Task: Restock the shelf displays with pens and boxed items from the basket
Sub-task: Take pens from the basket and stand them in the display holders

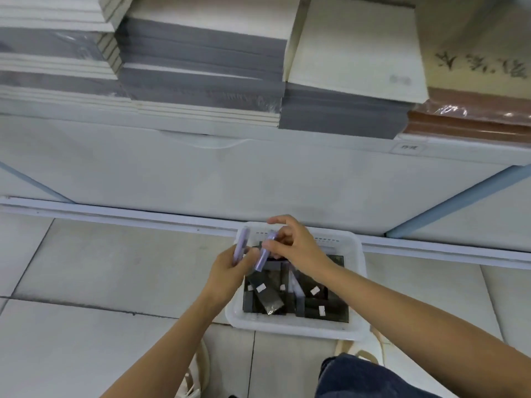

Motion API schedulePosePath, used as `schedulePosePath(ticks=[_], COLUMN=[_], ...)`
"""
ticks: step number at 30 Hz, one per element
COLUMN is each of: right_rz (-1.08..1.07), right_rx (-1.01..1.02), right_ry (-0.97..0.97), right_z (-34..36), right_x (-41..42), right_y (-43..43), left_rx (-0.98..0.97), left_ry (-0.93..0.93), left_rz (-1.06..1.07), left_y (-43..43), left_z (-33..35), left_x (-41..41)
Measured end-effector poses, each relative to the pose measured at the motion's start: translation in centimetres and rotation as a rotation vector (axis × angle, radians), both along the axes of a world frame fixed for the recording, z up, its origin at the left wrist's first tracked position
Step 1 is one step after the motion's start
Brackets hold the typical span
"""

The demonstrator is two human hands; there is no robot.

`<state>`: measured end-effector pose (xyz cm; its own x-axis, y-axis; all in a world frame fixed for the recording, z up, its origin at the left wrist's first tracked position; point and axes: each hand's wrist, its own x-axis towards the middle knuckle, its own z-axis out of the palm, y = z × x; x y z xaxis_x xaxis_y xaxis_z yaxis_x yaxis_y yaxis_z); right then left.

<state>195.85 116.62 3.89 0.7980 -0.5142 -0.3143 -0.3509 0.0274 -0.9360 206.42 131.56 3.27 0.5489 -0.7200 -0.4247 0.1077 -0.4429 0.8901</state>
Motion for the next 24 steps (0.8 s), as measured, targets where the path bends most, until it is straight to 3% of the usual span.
schedulePosePath(ticks=[7, 15, 21, 24], right_rz=[-0.082, -0.181, -0.31, -0.401], right_rx=[-0.125, -0.41, -0.582, -0.683], right_ry=[-0.305, -0.448, -0.588, -0.636], right_z=[13.2, 25.7, 33.4, 36.8], right_x=[-3.0, -8.1, -11.7, -13.4], right_y=[-4.1, -6.6, -8.6, -9.9], left_rx=[-0.23, -0.404, -0.568, -0.675], left_ry=[-0.073, -0.16, 0.071, -0.076], left_rz=[-0.116, -0.344, -0.402, -0.465], left_y=[-5.4, -9.9, -13.2, -14.1], left_z=[11.1, 24.4, 31.3, 33.3], left_x=[-2.2, -4.9, -6.2, -6.8])
